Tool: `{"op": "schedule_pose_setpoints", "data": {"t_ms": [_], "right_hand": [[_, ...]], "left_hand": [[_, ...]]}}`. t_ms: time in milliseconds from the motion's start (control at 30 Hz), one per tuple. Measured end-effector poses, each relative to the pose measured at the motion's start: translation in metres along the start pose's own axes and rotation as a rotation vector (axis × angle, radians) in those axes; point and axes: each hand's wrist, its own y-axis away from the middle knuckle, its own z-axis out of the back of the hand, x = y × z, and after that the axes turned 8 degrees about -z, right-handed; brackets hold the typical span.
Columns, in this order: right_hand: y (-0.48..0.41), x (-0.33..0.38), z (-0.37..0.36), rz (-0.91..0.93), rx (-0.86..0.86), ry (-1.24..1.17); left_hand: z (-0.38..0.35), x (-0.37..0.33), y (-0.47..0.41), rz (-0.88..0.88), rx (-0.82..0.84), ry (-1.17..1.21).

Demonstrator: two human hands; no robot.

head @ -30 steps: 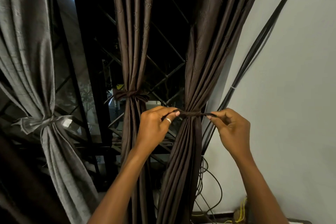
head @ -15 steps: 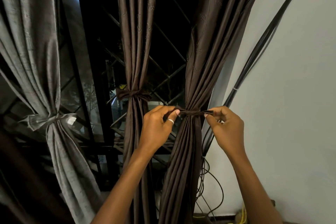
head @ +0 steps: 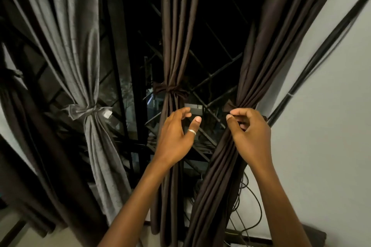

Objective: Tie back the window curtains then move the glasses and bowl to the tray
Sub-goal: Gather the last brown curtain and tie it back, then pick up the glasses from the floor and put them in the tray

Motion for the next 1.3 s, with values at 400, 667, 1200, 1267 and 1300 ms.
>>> {"op": "schedule_pose_setpoints", "data": {"t_ms": [400, 667, 1200, 1267, 1300], "right_hand": [[0.069, -0.044, -0.085, -0.377, 0.382, -0.193], [0.166, -0.073, -0.147, -0.581, 0.584, -0.103], [0.368, -0.062, -0.266, -0.67, 0.715, 0.241], [0.394, -0.057, -0.281, -0.641, 0.753, 0.248], [0.405, -0.055, -0.287, -0.635, 0.774, 0.261]], "left_hand": [[0.036, 0.033, 0.082, 0.27, -0.048, -0.145], [0.041, 0.07, 0.177, 0.602, -0.095, -0.053], [0.144, 0.189, 0.354, 1.136, -0.055, -0.012], [0.165, 0.203, 0.369, 1.142, -0.014, -0.045], [0.177, 0.209, 0.377, 1.152, -0.016, -0.051]]}}
